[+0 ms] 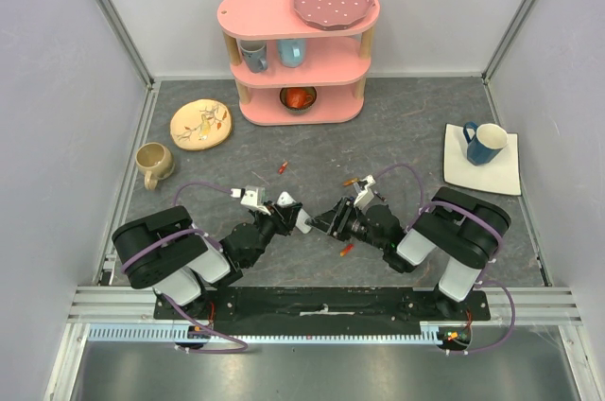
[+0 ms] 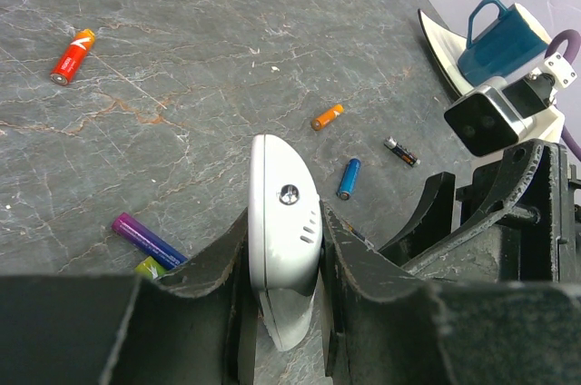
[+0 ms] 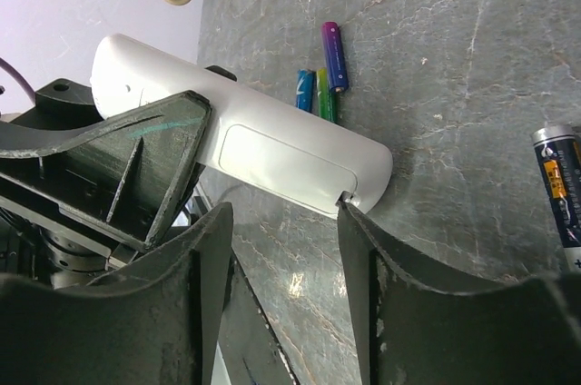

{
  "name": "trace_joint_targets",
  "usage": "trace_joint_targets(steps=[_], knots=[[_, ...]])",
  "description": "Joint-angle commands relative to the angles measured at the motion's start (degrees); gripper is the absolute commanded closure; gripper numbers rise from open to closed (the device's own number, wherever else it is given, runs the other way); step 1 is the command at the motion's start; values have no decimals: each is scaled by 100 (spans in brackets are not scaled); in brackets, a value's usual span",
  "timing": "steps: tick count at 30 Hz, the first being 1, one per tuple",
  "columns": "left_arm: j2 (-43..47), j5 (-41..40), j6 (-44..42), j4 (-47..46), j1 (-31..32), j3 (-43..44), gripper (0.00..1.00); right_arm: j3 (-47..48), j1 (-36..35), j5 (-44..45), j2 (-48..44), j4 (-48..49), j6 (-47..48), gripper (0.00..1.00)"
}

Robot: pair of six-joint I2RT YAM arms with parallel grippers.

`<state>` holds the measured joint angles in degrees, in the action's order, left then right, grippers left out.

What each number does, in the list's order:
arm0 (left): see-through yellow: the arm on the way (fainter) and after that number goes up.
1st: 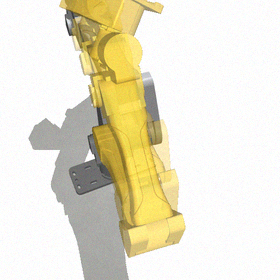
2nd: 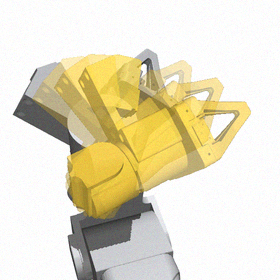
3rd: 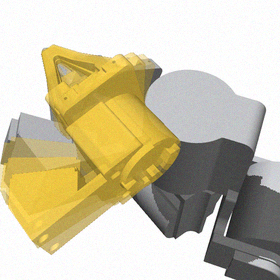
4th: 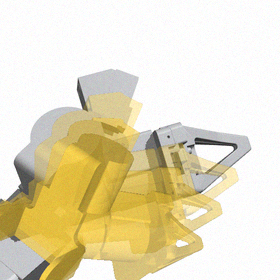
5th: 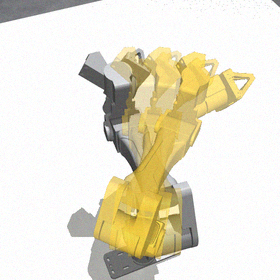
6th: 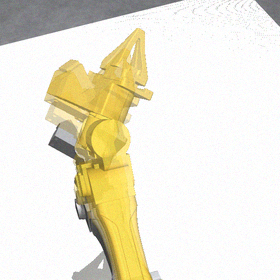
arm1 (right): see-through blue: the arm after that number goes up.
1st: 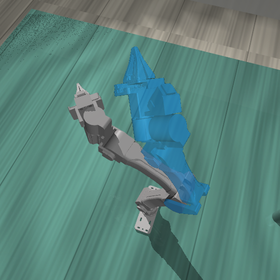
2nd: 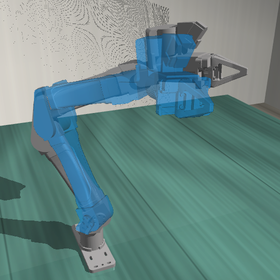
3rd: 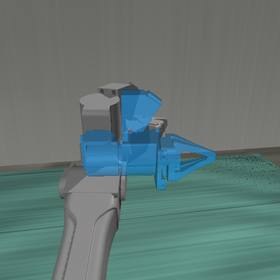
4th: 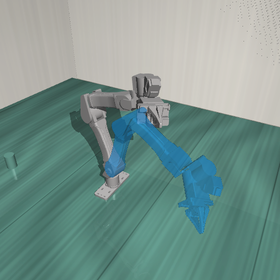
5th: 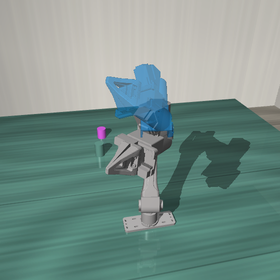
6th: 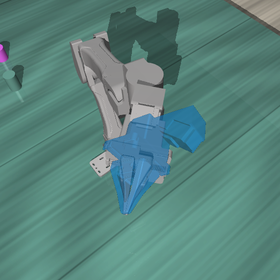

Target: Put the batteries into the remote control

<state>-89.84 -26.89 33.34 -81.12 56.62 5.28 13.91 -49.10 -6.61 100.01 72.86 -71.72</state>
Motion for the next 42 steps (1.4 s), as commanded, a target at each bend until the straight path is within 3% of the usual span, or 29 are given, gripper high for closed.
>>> trace_joint_targets(steps=[1, 6, 16, 29, 42], knots=[[-33, -105, -285, -1406, 51, -132, 98, 15, 23, 90, -8, 369, 9, 45], [-7, -88, -267, -1406, 51, -150, 98, 94, 32, 55, 98, 360, 9, 49], [-33, -61, -232, -1406, 68, -141, 98, 112, 32, 64, 256, 369, 0, 43], [-42, -44, -205, -1415, 86, -141, 98, 331, 32, -7, 353, 387, -8, 48], [-24, -61, -205, -1406, 95, -150, 98, 279, 32, -16, 458, 396, -35, 45]])
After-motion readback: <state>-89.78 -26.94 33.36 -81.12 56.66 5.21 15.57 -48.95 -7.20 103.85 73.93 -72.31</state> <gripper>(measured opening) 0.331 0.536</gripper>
